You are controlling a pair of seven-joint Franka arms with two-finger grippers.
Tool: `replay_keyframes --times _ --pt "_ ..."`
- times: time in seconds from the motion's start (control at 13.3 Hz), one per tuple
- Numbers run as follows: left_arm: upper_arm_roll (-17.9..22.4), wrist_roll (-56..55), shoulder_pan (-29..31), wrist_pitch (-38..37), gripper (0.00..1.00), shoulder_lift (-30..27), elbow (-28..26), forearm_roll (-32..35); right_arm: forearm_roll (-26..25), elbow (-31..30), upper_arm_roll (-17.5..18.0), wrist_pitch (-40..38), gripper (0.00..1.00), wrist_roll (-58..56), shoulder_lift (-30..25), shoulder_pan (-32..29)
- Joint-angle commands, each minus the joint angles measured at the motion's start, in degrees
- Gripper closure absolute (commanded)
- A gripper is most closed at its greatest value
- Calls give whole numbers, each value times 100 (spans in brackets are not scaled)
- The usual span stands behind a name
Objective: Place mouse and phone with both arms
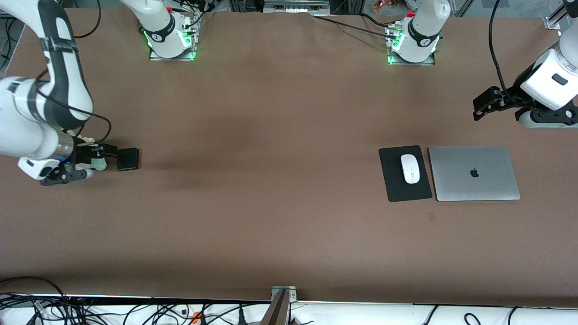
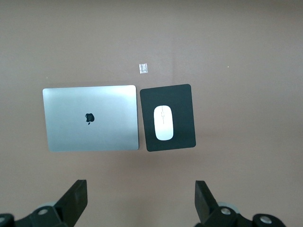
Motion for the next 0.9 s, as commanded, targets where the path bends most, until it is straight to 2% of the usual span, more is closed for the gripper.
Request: replay_keyframes --times 0.0,0.3,0.6,0.83 --pt "12 36 -18 21 0 30 105 -117 79 73 9 -438 0 -54 -576 -39" --pt "12 28 -18 21 0 30 96 -126 62 178 -26 -833 0 287 -1236 -39" --pt "12 28 -18 21 0 30 96 -126 -35 775 26 -1895 0 1139 -1413 -13" --pt "12 28 -18 21 0 30 96 -126 -263 829 26 -2240 0 1483 -1694 118"
